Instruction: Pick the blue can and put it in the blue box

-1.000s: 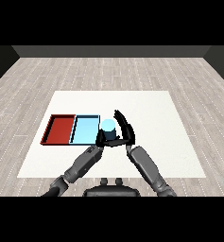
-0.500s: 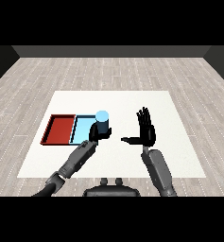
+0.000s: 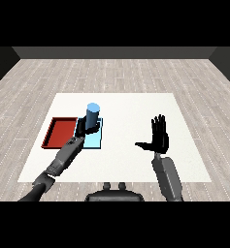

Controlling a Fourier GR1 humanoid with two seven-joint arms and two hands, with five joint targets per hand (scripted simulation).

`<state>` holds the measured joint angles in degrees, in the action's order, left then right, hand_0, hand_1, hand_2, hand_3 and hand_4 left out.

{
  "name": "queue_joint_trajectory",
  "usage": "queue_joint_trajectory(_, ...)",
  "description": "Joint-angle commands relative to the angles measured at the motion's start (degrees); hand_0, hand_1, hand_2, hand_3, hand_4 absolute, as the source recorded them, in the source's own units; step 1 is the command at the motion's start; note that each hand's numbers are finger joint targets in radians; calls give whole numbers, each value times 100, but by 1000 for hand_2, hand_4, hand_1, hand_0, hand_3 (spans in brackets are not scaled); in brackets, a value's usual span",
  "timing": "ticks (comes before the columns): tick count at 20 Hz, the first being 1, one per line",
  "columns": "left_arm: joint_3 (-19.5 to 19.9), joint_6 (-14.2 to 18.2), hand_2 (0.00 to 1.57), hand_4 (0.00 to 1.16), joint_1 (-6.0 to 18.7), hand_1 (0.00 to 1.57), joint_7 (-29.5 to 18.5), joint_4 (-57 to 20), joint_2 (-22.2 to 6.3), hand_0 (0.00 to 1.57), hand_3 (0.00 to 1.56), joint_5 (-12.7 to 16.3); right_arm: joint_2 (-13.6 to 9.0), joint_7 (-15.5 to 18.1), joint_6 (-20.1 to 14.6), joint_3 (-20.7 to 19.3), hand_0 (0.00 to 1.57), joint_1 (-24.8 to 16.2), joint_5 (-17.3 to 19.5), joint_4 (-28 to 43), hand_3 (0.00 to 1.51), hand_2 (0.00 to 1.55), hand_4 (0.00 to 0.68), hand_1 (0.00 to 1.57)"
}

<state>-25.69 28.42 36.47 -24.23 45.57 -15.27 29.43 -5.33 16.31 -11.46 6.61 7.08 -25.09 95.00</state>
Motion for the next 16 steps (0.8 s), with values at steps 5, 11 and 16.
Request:
queue_joint_trajectory(5, -310, 190, 1534, 991, 634, 1571, 1370, -1515, -307, 1571, 1440, -677, -6, 95, 114, -275, 0, -30, -140, -213, 0, 0, 0, 0)
queue_joint_trajectory(11, -546, 52, 686, 914, 937, 732, 2381, -3209, 216, 732, 480, -931, 31, 189, 251, -336, 0, 67, -210, -530, 0, 0, 0, 0)
queue_joint_trajectory(16, -215, 241, 821, 848, 1169, 899, 2441, -4089, 602, 899, 577, -880, -162, 244, 472, -507, 0, -259, -292, -504, 0, 0, 0, 0)
